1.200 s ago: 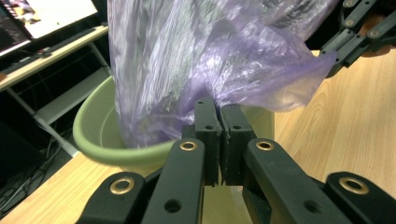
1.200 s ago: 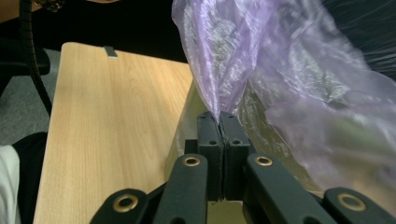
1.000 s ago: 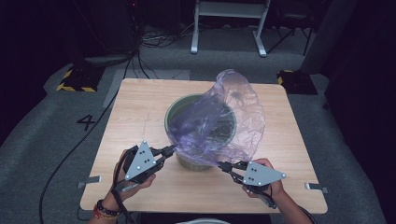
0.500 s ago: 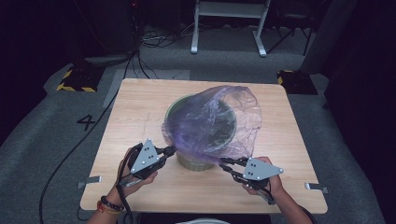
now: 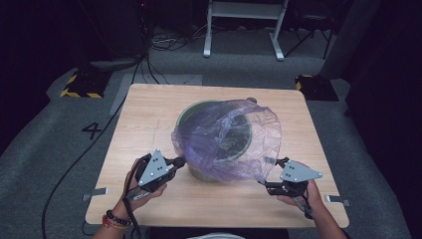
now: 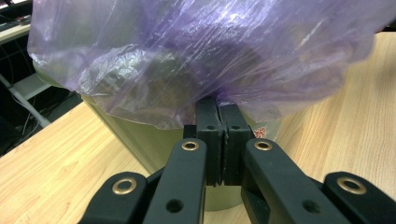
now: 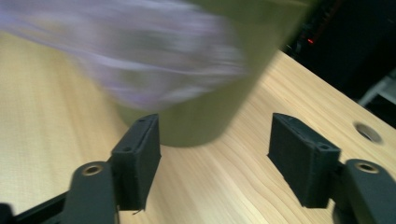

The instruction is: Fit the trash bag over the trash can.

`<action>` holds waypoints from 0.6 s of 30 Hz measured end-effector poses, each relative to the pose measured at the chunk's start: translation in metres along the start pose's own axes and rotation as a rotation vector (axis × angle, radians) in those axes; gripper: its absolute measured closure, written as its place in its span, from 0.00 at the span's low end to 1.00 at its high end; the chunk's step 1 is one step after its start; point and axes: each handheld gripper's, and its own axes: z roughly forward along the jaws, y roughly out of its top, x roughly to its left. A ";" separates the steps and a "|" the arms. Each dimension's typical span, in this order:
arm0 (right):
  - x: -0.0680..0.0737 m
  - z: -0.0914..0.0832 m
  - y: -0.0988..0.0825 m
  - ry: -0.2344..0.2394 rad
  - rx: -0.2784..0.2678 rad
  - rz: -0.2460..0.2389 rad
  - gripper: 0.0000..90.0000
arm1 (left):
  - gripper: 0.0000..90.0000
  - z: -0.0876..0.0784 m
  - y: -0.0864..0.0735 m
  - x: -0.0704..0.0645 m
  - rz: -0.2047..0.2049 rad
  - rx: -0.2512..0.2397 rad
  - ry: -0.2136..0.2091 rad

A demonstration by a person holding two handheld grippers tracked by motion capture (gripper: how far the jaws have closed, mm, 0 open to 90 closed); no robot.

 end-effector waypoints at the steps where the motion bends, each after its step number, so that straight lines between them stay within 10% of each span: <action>1: -0.004 -0.003 -0.003 -0.007 -0.002 0.019 0.35 | 0.98 0.000 0.000 0.000 -0.001 -0.001 -0.001; 10: -0.035 -0.031 -0.003 -0.045 -0.070 0.161 0.30 | 0.92 0.001 0.001 -0.001 0.006 0.004 -0.005; 18: -0.050 -0.049 0.023 -0.089 -0.183 0.179 0.32 | 0.63 -0.004 0.003 -0.003 -0.009 0.009 -0.002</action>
